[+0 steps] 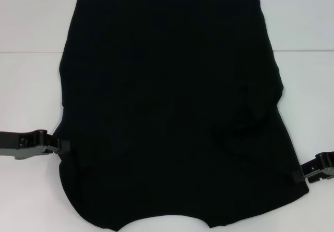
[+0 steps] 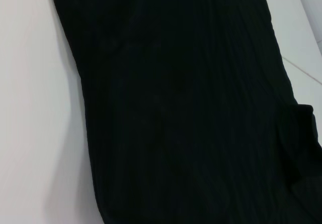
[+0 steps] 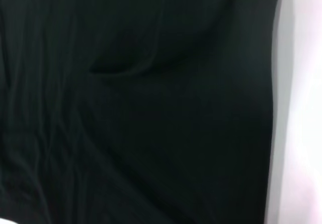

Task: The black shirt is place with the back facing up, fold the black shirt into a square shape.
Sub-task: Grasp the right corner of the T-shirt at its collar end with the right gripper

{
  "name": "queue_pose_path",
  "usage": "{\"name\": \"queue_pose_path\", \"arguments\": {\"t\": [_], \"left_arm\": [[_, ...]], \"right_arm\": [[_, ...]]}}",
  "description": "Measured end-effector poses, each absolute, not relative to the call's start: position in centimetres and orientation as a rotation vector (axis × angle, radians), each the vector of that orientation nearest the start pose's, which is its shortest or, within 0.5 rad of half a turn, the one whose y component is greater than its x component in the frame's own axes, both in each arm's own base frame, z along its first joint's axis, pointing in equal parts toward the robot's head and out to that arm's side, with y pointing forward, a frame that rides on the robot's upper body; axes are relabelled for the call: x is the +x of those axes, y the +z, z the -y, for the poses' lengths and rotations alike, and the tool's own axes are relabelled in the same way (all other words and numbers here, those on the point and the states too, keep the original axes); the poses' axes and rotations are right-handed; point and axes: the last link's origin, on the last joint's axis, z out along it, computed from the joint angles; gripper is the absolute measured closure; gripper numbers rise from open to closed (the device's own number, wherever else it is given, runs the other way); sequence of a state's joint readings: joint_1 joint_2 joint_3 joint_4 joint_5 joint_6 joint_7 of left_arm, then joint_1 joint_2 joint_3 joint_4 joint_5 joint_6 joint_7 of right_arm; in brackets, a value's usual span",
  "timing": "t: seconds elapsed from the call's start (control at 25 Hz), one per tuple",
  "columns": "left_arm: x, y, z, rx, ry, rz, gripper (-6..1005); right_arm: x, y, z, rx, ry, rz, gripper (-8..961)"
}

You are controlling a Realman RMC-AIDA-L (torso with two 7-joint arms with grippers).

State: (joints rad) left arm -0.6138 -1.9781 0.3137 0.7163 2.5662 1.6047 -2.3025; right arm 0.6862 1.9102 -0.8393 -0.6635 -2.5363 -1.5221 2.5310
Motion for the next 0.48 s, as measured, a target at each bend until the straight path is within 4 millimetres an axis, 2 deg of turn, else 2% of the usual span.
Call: {"name": "queue_pose_path", "arguments": {"t": [0.48], "left_arm": [[-32.2, 6.2, -33.6, -2.165, -0.402, 1.889, 943]], "right_arm": [[30.0, 3.1, -35.8, -2.267, -0.241, -1.81, 446]]}}
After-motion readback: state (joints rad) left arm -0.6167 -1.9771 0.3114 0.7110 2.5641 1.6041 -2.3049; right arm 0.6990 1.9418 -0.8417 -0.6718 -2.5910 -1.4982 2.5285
